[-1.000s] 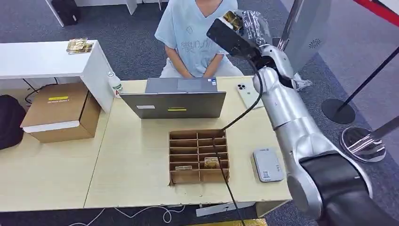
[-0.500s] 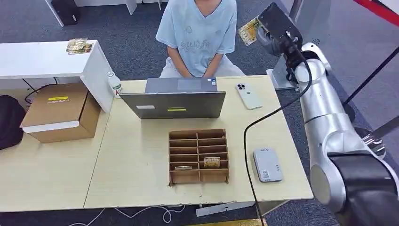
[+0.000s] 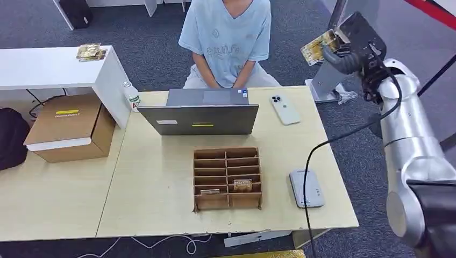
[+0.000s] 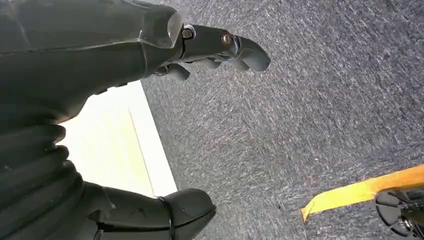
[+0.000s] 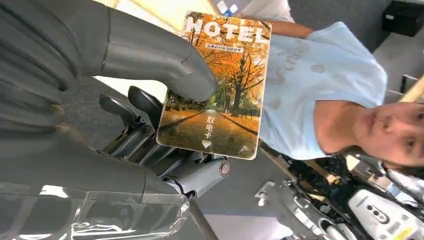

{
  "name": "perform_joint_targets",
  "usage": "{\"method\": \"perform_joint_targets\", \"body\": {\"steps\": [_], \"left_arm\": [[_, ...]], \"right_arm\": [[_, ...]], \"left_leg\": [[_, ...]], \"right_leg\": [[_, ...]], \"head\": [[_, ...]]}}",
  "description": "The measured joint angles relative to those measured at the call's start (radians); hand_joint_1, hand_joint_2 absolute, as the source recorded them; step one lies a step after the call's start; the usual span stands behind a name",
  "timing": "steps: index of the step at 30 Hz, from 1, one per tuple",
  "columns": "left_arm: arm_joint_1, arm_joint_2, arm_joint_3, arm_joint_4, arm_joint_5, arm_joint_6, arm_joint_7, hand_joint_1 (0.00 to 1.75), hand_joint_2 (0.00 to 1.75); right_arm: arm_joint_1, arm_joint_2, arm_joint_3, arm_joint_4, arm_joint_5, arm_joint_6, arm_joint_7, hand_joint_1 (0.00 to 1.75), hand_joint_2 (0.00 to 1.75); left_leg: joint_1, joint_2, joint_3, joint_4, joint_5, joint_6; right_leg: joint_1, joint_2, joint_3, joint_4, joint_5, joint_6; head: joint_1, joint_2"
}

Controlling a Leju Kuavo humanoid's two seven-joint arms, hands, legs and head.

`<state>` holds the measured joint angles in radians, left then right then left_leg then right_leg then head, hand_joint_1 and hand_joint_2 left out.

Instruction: Pass the card to the sensor for recognition and then transmit it.

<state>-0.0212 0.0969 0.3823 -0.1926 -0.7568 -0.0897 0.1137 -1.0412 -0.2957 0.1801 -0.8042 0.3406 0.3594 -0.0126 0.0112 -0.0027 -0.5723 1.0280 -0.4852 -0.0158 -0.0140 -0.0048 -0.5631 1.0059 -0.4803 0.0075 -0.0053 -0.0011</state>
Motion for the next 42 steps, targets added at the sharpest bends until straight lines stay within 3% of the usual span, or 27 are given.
{"method": "perform_joint_targets", "body": {"steps": [6,11,22,26,32,42], "left_arm": [[0.001,0.0,0.021,0.0,-0.008,0.0,0.0,0.0,1.75],[0.002,-0.001,0.04,0.0,-0.02,-0.005,0.007,0.0,1.75],[0.002,-0.006,0.069,0.0,-0.045,-0.011,0.027,0.0,1.75],[0.002,-0.006,0.082,0.0,-0.045,-0.014,0.034,0.0,1.75],[0.001,-0.008,0.1,0.0,-0.049,-0.015,0.04,0.0,1.75],[0.0,-0.01,0.114,0.0,-0.072,-0.019,0.034,0.0,1.75]], "right_arm": [[0.039,-0.108,0.038,-0.04,-0.073,0.059,0.001,1.75,1.75],[0.1,-0.206,0.068,-0.107,-0.132,0.061,0.008,1.75,1.75],[0.385,-0.406,0.077,-0.319,-0.233,0.079,0.01,1.75,1.75],[0.449,-0.436,0.079,-0.357,-0.301,0.128,0.014,1.75,1.75],[0.457,-0.45,0.107,-0.359,-0.332,0.166,0.019,1.75,1.75],[0.464,-0.452,0.168,-0.341,-0.346,0.163,0.016,1.75,1.75]], "left_leg": [[0.0,-0.001,0.0,0.0,0.0,0.0],[0.0,-0.001,0.0,0.0,0.0,0.0],[0.0,-0.003,-0.001,0.0,-0.001,0.001],[0.0,-0.003,-0.001,0.0,-0.001,0.001],[0.0,-0.002,-0.001,0.0,0.0,0.001],[0.0,-0.002,-0.001,0.0,0.0,0.002]], "right_leg": [[0.0,-0.001,0.0,0.0,0.0,0.0],[0.0,-0.001,0.0,0.0,0.0,0.0],[0.0,-0.003,0.0,-0.001,0.0,0.0],[0.0,-0.003,0.0,-0.001,0.0,0.0],[0.0,-0.003,0.0,-0.001,0.0,0.0],[0.0,-0.003,0.0,-0.001,0.0,0.0]], "head": [[0.0,0.0],[0.0,0.0],[0.0,0.0],[0.0,0.0],[0.0,0.0],[0.0,0.0]]}}
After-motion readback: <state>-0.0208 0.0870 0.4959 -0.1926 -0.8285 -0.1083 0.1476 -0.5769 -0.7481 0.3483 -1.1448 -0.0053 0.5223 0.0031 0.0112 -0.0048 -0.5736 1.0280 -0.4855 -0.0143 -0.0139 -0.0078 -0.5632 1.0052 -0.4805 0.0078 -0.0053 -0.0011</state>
